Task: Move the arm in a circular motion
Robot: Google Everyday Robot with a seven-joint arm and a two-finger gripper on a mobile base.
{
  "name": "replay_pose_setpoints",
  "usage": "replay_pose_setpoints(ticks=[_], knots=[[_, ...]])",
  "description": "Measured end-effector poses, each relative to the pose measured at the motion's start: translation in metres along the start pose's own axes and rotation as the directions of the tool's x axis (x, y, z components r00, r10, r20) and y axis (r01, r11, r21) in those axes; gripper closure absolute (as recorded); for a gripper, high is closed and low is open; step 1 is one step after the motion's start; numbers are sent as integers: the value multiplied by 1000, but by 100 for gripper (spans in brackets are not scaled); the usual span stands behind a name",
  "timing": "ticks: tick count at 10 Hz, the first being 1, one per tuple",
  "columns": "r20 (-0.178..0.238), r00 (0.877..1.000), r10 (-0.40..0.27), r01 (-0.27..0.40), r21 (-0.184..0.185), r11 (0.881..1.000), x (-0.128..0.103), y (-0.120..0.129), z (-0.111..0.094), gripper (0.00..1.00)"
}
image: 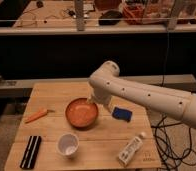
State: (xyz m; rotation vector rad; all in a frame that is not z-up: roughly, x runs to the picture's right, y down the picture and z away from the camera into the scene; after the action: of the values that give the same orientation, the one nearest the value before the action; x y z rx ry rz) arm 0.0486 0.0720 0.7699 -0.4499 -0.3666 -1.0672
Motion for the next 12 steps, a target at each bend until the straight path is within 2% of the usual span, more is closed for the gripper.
replay_pose_setpoints(ticks=[3, 6, 8, 10, 12], knots=[[-3, 997, 74, -74, -1, 997, 42, 39, 0, 20], [5, 980, 198, -198, -34, 980, 70, 93, 0, 20], [6, 970, 244, -243, -59, 968, 64, 114, 0, 20], [-1, 964, 265, -264, -81, 961, 42, 128, -5, 20], [-1, 965, 264, -263, -93, 960, 9, 137, -14, 20]])
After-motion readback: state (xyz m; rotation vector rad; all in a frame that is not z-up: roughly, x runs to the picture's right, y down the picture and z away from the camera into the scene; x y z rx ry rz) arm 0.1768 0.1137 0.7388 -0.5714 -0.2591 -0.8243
